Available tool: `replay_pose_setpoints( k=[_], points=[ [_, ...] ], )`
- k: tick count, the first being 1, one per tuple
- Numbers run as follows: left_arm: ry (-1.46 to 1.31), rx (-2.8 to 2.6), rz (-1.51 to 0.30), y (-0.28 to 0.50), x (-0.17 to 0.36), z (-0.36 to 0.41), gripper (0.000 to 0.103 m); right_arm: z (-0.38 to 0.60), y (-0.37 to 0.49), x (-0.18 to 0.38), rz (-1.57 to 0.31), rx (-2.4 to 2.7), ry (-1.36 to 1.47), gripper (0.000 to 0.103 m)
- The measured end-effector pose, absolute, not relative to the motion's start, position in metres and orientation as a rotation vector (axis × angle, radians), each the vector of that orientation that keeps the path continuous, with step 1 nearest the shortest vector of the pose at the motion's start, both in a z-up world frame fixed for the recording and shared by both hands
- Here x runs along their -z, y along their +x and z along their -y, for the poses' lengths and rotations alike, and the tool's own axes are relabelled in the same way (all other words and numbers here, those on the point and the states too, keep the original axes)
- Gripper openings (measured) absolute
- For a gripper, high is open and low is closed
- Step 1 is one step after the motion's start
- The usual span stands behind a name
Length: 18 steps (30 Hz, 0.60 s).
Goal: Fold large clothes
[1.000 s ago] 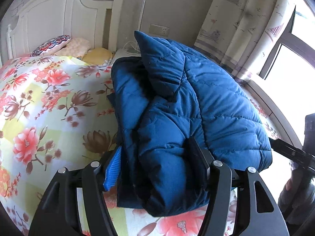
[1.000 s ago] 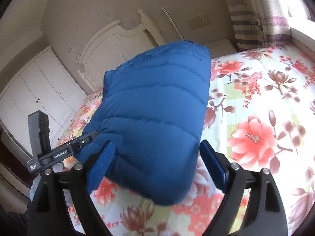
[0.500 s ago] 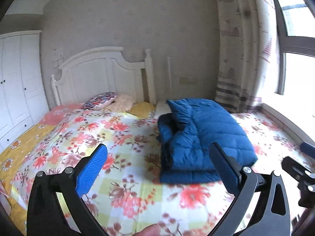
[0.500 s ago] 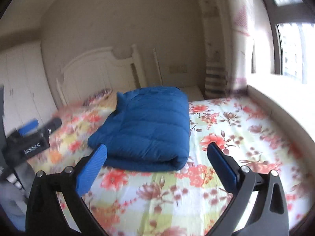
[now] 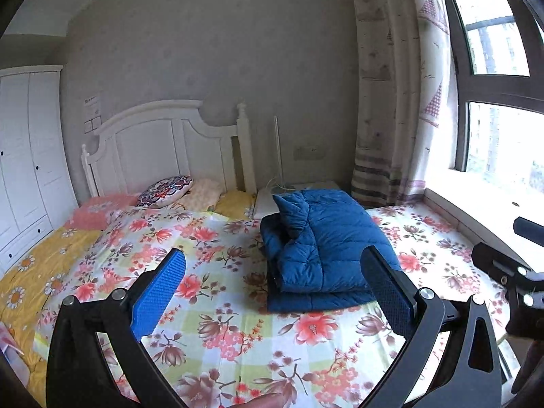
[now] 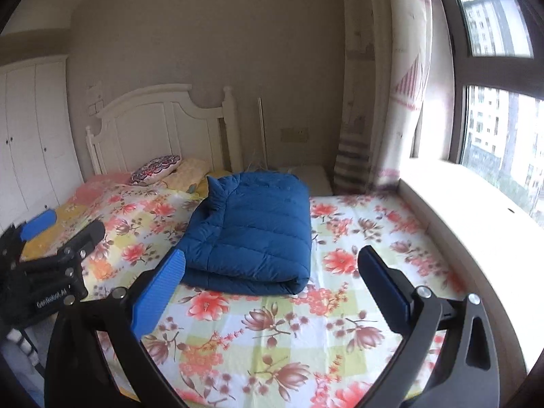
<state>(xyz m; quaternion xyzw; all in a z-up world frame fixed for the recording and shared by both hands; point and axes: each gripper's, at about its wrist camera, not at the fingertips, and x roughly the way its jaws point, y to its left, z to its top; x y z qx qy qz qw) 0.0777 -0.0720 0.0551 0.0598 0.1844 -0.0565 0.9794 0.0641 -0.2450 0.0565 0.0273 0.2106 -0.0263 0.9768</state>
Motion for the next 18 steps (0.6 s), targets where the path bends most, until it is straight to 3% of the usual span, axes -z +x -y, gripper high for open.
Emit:
replay_pose_setpoints(
  k=[18],
  points=[
    [0.122, 0.119, -0.385, 0.069, -0.054, 0.074, 0.099, 0.246, 0.036, -0.075, -0.387, 0.086, 0.029, 0.101]
  ],
)
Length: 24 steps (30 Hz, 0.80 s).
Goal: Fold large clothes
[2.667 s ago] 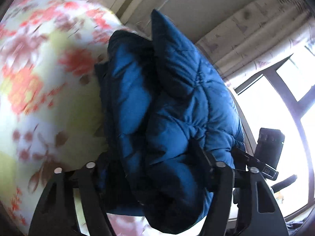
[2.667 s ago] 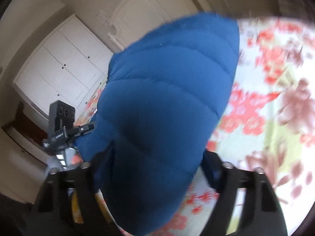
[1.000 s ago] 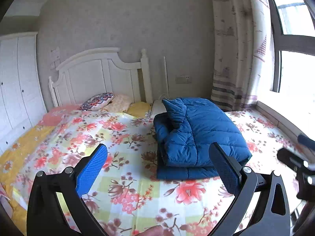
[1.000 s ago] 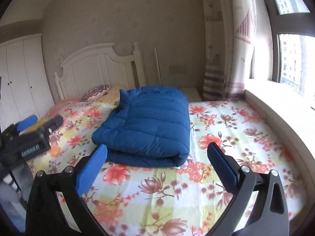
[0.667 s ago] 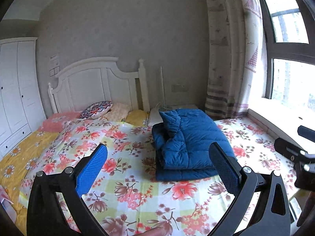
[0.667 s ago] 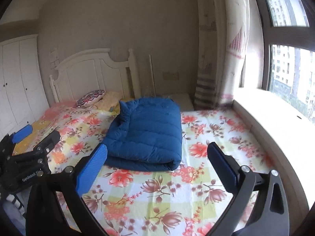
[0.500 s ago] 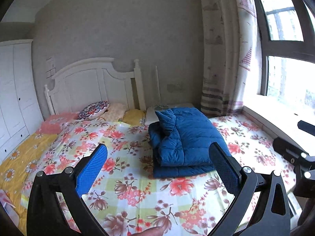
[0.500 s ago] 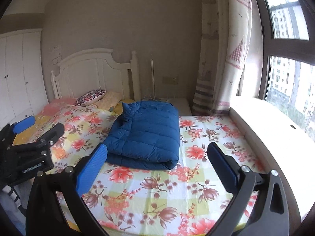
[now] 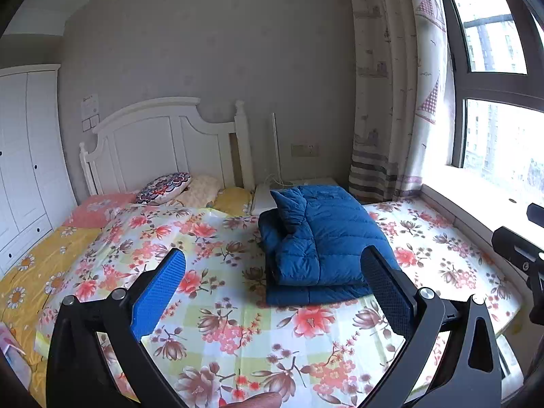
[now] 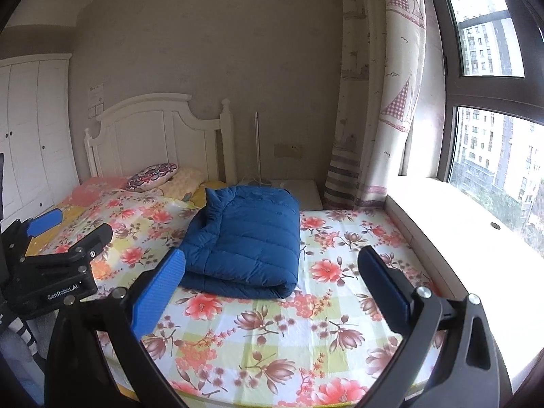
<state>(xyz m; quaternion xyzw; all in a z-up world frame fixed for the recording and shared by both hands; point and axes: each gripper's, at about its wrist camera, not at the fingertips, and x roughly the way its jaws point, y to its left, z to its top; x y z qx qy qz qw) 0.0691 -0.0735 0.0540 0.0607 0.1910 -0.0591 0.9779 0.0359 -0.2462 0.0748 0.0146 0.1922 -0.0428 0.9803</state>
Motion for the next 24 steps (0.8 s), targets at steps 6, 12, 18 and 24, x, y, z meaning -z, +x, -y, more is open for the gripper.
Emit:
replay_pose_setpoints(
  k=[6, 12, 18, 24],
  points=[
    [0.129, 0.134, -0.383, 0.0664, -0.0537, 0.0774, 0.099, 0.2436, 0.0354, -0.0732, -0.392, 0.077, 0.024, 0.101],
    [0.122, 0.128, -0.387, 0.0660, -0.0532, 0.0769, 0.099, 0.2418, 0.0355, -0.0716, -0.395, 0.072, 0.016, 0.101],
    [0.122, 0.128, -0.393, 0.0663, -0.0537, 0.0777, 0.099, 0.2401, 0.0366, -0.0707, -0.398, 0.065, 0.010, 0.101],
    [0.125, 0.129, -0.403, 0.0675, -0.0511, 0.0785, 0.099, 0.2395, 0.0387, -0.0675, -0.407, 0.054, 0.004, 0.101]
  ],
)
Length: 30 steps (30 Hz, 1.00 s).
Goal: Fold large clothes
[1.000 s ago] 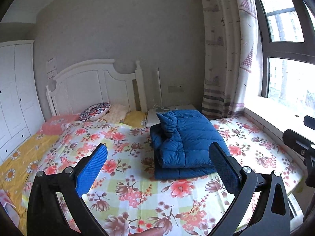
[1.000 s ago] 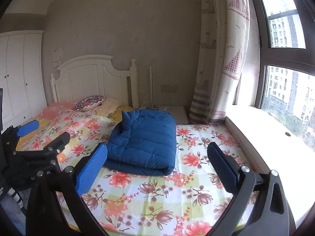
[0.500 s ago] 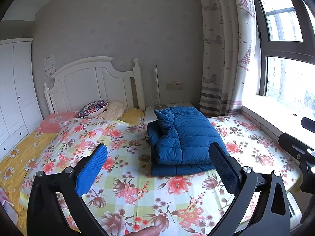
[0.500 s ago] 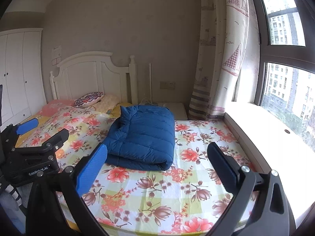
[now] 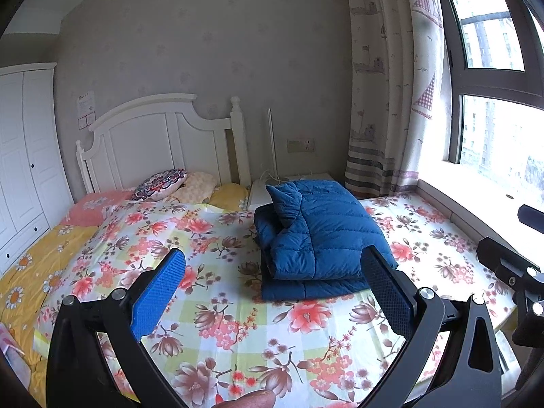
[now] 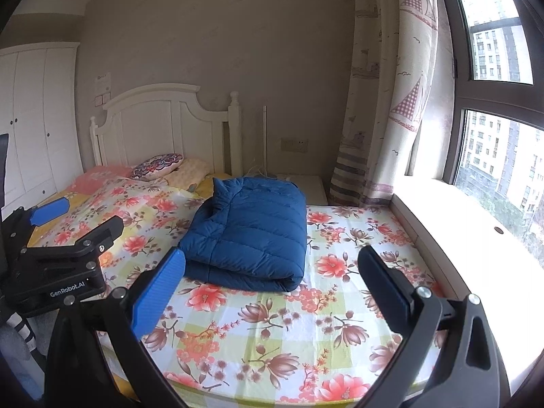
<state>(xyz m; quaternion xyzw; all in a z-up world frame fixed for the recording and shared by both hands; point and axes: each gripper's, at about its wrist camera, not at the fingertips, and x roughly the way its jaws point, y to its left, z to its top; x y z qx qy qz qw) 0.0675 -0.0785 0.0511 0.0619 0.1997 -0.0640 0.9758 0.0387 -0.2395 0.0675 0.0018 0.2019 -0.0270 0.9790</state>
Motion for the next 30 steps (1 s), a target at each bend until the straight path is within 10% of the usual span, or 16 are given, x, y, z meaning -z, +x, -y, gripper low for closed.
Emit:
replay_pose_setpoints(
  k=[30],
  points=[
    [0.129, 0.127, -0.412, 0.0683, -0.0440, 0.0767, 0.099, 0.2417, 0.0381, -0.0644, -0.406, 0.049, 0.001, 0.101]
  ],
)
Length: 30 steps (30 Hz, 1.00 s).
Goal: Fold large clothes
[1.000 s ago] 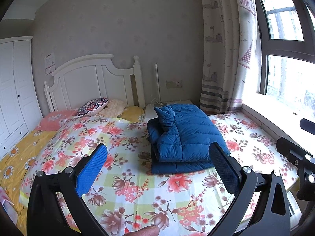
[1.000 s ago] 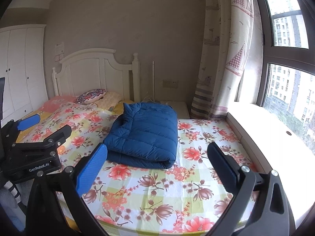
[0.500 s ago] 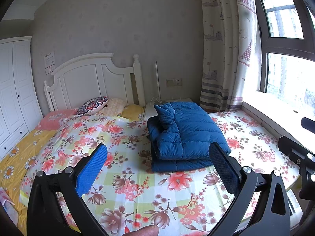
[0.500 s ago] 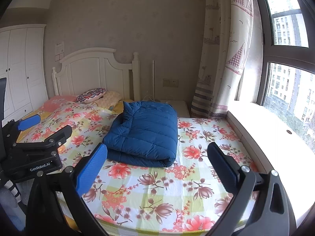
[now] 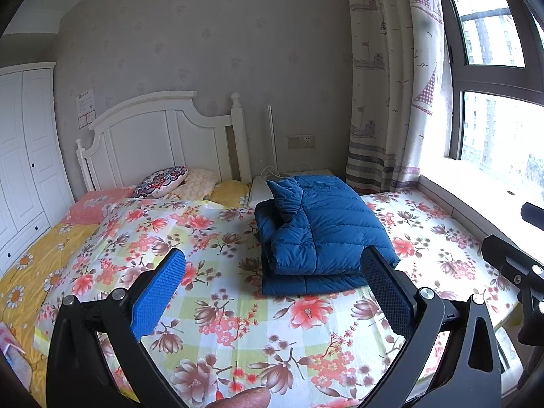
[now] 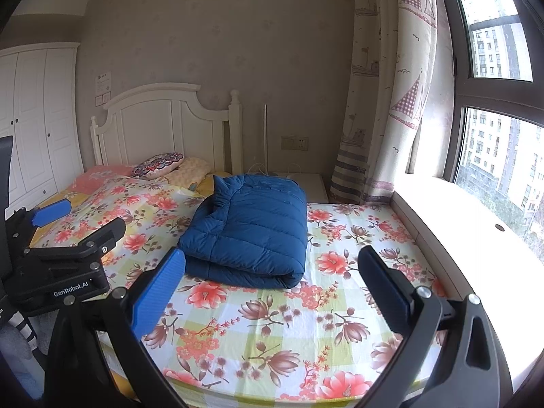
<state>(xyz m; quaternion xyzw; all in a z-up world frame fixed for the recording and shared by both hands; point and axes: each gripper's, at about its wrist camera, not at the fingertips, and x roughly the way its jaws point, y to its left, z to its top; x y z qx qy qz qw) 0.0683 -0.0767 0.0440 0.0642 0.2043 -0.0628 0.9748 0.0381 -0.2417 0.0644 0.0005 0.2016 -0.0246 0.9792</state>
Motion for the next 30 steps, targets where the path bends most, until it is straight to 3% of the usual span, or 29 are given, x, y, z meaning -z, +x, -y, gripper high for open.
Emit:
replay_pose_setpoints(
  k=[30],
  points=[
    [0.130, 0.120, -0.428, 0.075, -0.034, 0.078, 0.099, 0.240, 0.042, -0.057, -0.404, 0.024, -0.007, 0.101]
  ],
)
